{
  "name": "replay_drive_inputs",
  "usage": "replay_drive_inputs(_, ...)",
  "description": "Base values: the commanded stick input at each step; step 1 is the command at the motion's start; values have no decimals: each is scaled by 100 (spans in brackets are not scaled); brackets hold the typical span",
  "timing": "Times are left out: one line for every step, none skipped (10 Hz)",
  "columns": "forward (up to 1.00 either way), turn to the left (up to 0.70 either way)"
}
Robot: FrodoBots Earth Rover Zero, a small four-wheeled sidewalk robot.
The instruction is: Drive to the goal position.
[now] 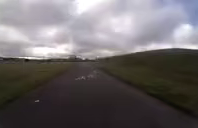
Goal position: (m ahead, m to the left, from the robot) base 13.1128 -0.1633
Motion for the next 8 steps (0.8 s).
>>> replay_drive_inputs(100,0)
replay_drive_inputs(100,0)
replay_drive_inputs(100,0)
replay_drive_inputs(100,0)
replay_drive_inputs(100,0)
replay_drive_inputs(100,0)
replay_drive_inputs(100,0)
replay_drive_inputs(100,0)
